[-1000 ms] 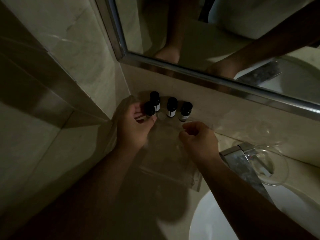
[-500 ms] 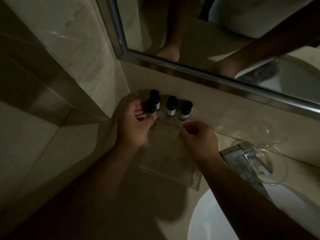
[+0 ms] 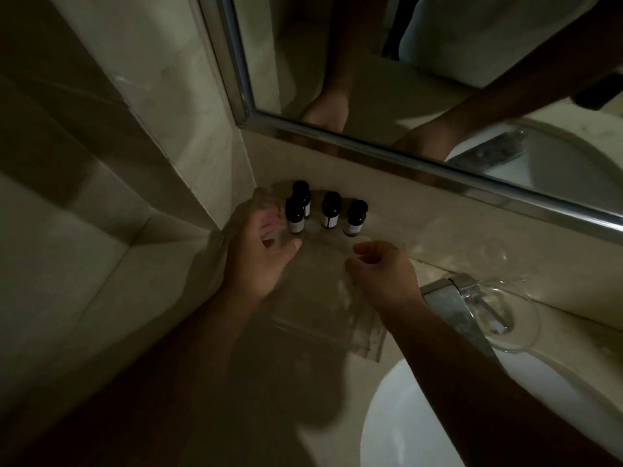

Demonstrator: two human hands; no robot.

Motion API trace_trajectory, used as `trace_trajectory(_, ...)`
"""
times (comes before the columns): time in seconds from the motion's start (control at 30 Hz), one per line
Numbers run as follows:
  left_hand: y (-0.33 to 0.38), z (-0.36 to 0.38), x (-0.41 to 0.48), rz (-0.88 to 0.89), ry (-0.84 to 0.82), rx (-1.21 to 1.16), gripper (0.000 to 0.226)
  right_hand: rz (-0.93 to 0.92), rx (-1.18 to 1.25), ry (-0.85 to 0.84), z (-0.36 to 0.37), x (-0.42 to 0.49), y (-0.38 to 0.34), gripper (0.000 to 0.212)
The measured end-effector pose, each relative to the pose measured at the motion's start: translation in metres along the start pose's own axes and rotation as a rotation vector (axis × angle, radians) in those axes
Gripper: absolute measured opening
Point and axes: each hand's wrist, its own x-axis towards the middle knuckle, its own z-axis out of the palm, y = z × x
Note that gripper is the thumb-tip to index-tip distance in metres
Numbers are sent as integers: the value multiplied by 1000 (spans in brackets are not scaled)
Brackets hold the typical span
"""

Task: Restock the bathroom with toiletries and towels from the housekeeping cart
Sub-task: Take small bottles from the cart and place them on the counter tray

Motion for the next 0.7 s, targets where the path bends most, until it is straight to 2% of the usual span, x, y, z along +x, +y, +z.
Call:
trace_trajectory(0.27,-6,-32,-44,-2,-150,343,61,-59,-64,-50,-14,-42,3,30)
trace_trajectory(0.43,19,-52,-75,-14,-144,507,63,-110,-170,-70,-32,-76,3,33)
trace_trajectory(0.6,62,-67,-110,63,-129,542,62,-154,-231,-56,-64,-109,-11,43)
trace_trajectory(0.7,92,-77,-129,101,-115,548,62,-226,-311,-25,-87,-128,-24,37)
